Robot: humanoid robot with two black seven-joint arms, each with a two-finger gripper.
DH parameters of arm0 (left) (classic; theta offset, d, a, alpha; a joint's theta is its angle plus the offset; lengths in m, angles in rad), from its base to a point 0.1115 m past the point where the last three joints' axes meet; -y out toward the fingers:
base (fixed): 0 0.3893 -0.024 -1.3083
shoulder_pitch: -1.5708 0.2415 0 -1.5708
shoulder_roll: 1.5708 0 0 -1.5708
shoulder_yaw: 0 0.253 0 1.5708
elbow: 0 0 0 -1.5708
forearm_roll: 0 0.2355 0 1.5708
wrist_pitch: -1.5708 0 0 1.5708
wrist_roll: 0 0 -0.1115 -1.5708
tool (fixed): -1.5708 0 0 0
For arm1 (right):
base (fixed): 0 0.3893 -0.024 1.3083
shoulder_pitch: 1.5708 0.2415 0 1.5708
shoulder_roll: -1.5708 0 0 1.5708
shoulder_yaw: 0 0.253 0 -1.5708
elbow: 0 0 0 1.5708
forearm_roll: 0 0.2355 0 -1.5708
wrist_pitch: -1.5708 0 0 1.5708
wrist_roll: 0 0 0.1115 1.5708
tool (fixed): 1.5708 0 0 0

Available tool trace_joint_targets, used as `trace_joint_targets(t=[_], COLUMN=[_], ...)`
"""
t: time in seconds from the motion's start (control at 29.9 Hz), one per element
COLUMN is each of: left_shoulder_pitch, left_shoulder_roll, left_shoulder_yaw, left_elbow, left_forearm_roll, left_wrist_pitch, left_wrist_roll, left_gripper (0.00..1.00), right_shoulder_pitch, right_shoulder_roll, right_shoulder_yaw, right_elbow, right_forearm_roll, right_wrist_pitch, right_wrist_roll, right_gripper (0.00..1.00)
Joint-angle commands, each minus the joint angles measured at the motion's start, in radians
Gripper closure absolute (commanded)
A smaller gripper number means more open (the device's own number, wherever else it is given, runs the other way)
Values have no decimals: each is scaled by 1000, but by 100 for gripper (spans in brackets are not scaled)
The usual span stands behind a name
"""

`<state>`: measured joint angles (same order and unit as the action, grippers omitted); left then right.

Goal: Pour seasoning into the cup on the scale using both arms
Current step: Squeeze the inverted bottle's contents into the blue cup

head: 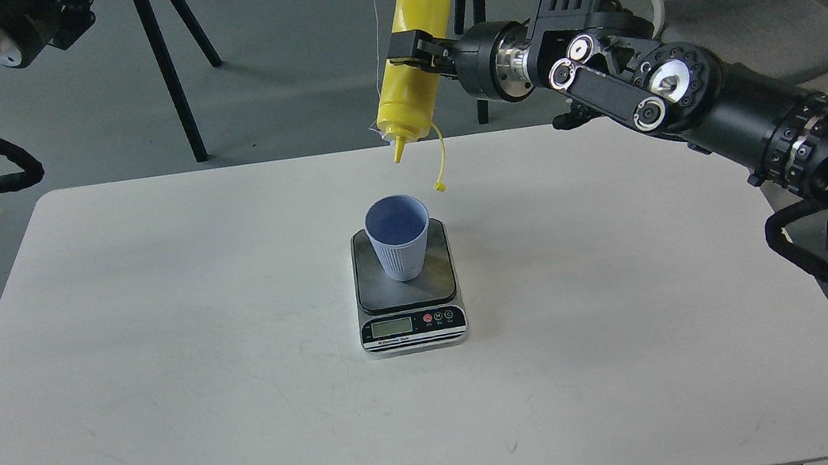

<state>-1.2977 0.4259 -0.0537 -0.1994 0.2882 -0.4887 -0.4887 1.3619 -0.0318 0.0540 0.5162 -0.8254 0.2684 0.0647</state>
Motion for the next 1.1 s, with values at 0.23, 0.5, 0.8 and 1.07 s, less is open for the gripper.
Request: trace_joint_targets(t=[0.23, 0.5, 0.8, 1.07], left_shoulder_pitch=[2, 3, 6, 8], left_shoulder_roll=[-6, -6, -6, -6], left_shoulder_yaw=[-5, -14, -14, -14], left_elbow=[0, 0, 0, 0], left_forearm_roll=[0, 0, 0, 0], left_wrist_pitch=[0, 0, 0, 0], left_wrist_roll=[0, 0, 0, 0], left_gripper=[0, 0, 0, 0], right_shoulder_pitch=[-3, -14, -20, -27], right_shoulder_roll=[32, 32, 32, 32], right_shoulder_yaw=[-28, -29, -17, -11], right_elbow=[-97, -111, -104, -96], right_forearm_roll=[0, 0, 17, 19], right_wrist_pitch=[-11, -12, -9, -5], right_wrist_roll=[4, 1, -6, -6], right_gripper=[72, 71, 71, 71])
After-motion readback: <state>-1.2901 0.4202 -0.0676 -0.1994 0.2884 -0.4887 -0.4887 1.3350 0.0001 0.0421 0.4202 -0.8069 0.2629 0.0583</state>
